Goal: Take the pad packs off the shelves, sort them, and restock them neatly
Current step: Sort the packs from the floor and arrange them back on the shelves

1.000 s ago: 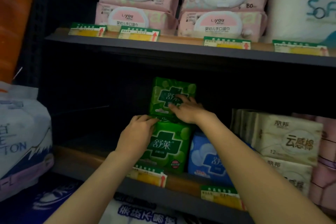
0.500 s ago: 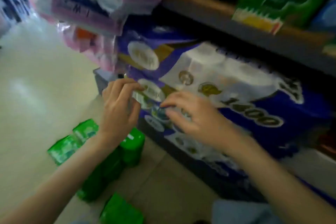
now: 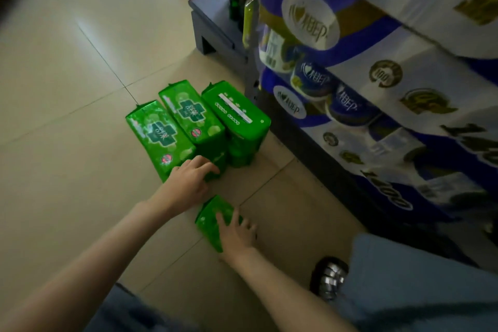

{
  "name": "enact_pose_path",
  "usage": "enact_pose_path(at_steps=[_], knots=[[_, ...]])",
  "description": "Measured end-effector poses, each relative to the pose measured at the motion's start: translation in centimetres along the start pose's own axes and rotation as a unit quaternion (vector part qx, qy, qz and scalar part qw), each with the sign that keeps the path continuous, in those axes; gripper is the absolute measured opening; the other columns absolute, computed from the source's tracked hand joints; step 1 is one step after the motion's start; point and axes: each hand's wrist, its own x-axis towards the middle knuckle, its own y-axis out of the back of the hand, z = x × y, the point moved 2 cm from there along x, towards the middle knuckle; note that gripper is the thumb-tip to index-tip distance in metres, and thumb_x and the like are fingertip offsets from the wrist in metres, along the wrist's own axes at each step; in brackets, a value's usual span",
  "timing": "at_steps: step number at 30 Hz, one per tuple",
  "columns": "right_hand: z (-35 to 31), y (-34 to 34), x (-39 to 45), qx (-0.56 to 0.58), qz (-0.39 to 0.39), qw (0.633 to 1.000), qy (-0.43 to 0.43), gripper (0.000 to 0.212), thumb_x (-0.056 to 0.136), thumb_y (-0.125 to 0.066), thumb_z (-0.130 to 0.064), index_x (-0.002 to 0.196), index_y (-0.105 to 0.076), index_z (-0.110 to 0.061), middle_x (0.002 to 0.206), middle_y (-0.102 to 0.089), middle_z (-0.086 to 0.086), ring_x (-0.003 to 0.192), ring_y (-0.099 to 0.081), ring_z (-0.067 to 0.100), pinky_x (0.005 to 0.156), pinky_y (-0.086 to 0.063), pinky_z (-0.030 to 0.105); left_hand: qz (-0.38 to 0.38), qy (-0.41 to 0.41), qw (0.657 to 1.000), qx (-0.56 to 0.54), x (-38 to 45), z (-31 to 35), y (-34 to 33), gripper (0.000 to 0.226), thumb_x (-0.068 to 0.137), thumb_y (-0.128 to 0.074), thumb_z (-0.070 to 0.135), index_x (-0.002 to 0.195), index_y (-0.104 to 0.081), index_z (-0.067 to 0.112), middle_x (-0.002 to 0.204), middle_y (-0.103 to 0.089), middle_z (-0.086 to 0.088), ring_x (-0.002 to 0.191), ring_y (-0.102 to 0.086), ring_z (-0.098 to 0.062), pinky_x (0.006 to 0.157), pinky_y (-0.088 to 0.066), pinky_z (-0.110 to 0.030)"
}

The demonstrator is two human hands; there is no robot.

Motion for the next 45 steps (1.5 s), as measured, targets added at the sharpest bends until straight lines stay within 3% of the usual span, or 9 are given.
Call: enact_pose_path(at_steps=[6, 11, 17, 22, 26, 30, 34, 38, 45], knots=[[4.4, 8.2, -1.5, 0.171, 0.013, 0.985, 0.011, 0.079, 0.081, -0.068, -0.041, 0.144, -0.023, -0.024, 0.149, -0.024, 0.017, 0.132, -0.033, 0.036, 0.107, -0.032, 0.048, -0.129, -0.012, 0.986, -0.104, 1.4, 0.6, 2.1, 0.061, 0.087, -0.060, 0.010, 0.141, -0.033, 0.014, 0.139, -0.039, -0.006, 0.115, -0.050, -0.020, 0.086, -0.035, -0.015], [8.4, 20.4, -11.4, 0.214, 0.043, 0.968, 0.121, 0.043, 0.085, -0.066, -0.032, 0.121, -0.042, -0.031, 0.124, -0.045, -0.004, 0.103, -0.051, 0.013, 0.077, -0.046, 0.025, -0.271, -0.023, 0.913, -0.305, 3.4, 4.6, 8.8, 0.097, 0.063, -0.082, 0.041, 0.140, -0.023, 0.046, 0.145, -0.031, 0.011, 0.121, -0.041, -0.007, 0.104, -0.037, -0.027], [9.1, 30.4, -25.0, 0.163, 0.297, 0.933, 0.118, 0.054, 0.084, -0.066, -0.039, 0.130, -0.038, -0.036, 0.124, -0.045, -0.014, 0.113, -0.049, 0.006, 0.088, -0.047, 0.025, -0.069, -0.173, 0.868, -0.461, 4.9, 12.7, 22.5, 0.086, 0.028, -0.090, 0.052, 0.107, -0.059, 0.037, 0.106, -0.065, 0.014, 0.091, -0.068, -0.010, 0.070, -0.054, -0.019], [6.9, 33.9, -34.7, -0.170, 0.614, 0.767, 0.081, 0.081, 0.074, -0.066, -0.056, 0.141, -0.033, -0.025, 0.147, -0.032, 0.007, 0.133, -0.030, 0.028, 0.107, -0.027, 0.045, 0.096, -0.263, 0.817, -0.504, 4.7, 18.9, 33.8, 0.061, 0.043, -0.079, 0.032, 0.100, -0.060, 0.033, 0.095, -0.067, 0.005, 0.079, -0.068, -0.013, 0.064, -0.056, -0.023], [7.3, 35.5, -37.9, -0.321, 0.659, 0.679, -0.037, 0.110, 0.058, -0.067, -0.073, 0.148, -0.018, -0.032, 0.155, -0.012, 0.018, 0.139, -0.012, 0.044, 0.105, -0.017, 0.066, 0.111, -0.327, 0.777, -0.526, 4.3, 25.5, 39.4, 0.059, 0.053, -0.082, 0.011, 0.104, -0.057, 0.028, 0.079, -0.067, 0.000, 0.061, -0.066, -0.013, 0.049, -0.052, -0.023], [10.4, 37.7, -41.0, -0.334, 0.693, 0.626, -0.124, 0.121, 0.052, -0.080, -0.061, 0.149, -0.013, -0.033, 0.155, -0.007, 0.017, 0.139, -0.013, 0.045, 0.104, -0.019, 0.066, 0.119, -0.350, 0.762, -0.531, 5.1, 31.1, 41.9, 0.045, 0.066, -0.080, 0.014, 0.103, -0.057, 0.026, 0.089, -0.066, -0.005, 0.072, -0.068, -0.021, 0.061, -0.057, -0.036], [14.2, 39.1, -44.1, -0.192, 0.788, 0.567, -0.144, 0.096, 0.066, -0.069, -0.052, 0.144, -0.021, -0.026, 0.152, -0.009, 0.017, 0.134, -0.015, 0.037, 0.104, -0.028, 0.059, 0.137, -0.334, 0.718, -0.595, 6.7, 33.6, 43.6, 0.027, 0.079, -0.071, 0.018, 0.102, -0.057, 0.020, 0.093, -0.067, -0.006, 0.079, -0.068, -0.019, 0.068, -0.056, -0.035], [15.5, 39.9, -43.9, 0.079, 0.804, 0.589, 0.019, 0.099, 0.074, -0.076, -0.026, 0.141, -0.006, -0.042, 0.153, -0.010, -0.001, 0.139, -0.024, 0.017, 0.108, -0.033, 0.030, 0.163, -0.320, 0.663, -0.657, 7.7, 36.0, 44.0, 0.030, 0.081, -0.069, 0.021, 0.107, -0.054, 0.015, 0.098, -0.067, -0.007, 0.081, -0.069, -0.019, 0.072, -0.058, -0.035], [16.6, 41.4, -42.3, 0.392, 0.760, 0.466, 0.226, 0.105, 0.061, -0.079, -0.053, 0.143, -0.014, -0.047, 0.140, -0.043, -0.014, 0.125, -0.048, 0.010, 0.097, -0.048, 0.045, 0.146, -0.305, 0.571, -0.748, 8.7, 39.7, 41.8, 0.036, 0.085, -0.065, 0.027, 0.115, -0.049, 0.013, 0.104, -0.066, -0.008, 0.085, -0.069, -0.020, 0.073, -0.058, -0.038]])
